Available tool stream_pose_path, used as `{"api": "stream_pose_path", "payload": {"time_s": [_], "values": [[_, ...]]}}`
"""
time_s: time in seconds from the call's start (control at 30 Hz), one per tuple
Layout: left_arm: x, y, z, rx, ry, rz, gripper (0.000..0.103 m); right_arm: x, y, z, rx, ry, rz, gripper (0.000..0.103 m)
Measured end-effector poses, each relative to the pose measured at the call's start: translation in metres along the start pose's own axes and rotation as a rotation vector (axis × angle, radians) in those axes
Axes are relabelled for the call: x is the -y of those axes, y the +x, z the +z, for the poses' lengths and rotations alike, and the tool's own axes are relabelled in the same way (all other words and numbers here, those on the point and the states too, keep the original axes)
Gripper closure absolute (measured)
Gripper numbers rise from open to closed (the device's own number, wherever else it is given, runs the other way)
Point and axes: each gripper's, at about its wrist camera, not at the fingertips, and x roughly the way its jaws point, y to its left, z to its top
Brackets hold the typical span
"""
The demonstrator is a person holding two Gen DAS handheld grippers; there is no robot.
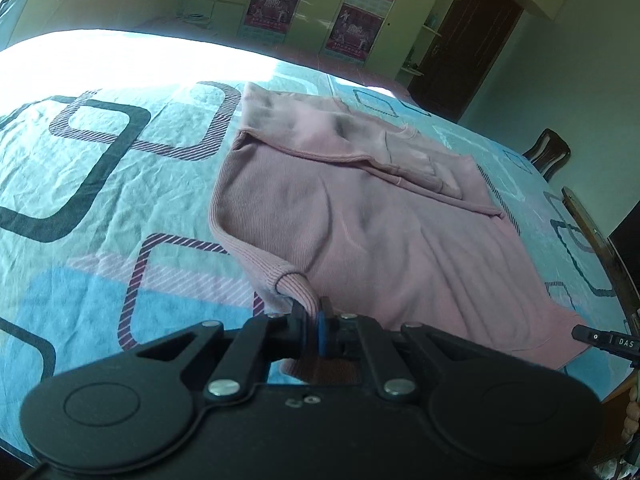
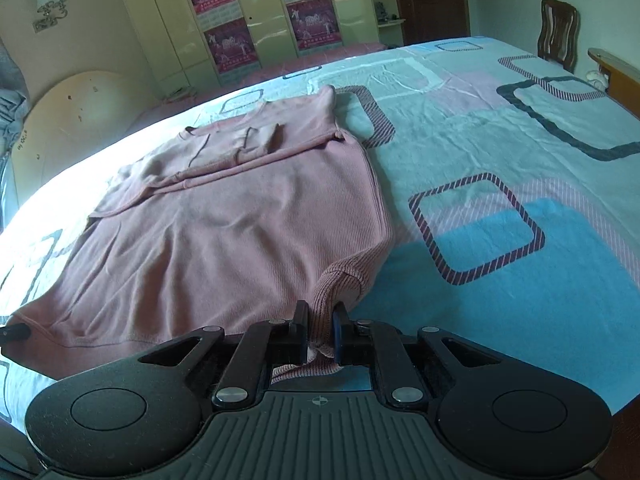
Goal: Fold small clothes
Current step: 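Close both tools on the hem of the pink sweatshirt, then lift the held hem with both tools and fold it up toward the collar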
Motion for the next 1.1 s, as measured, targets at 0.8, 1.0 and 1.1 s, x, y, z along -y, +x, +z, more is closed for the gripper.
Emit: {"api": "stream_pose_path", "payload": {"time_s": [0.8, 1.0, 1.1], "values": [[0.006, 0.111, 0.198, 0.186, -0.067, 0.019, 0.098, -0.001, 0.117, 0.217, 0.143, 0.141, 0.099, 0.093], [0.002, 0.174, 0.233, 0.154, -0.07, 0.101, 0.098, 0.007, 0.191, 0.253, 0.079, 0.198, 0.083, 0.093], [0.0, 0.206, 0.247, 0.123, -0.069, 0.141, 0.098, 0.014, 0.225, 0.264, 0.05, 0.229, 0.074, 0.093]]}}
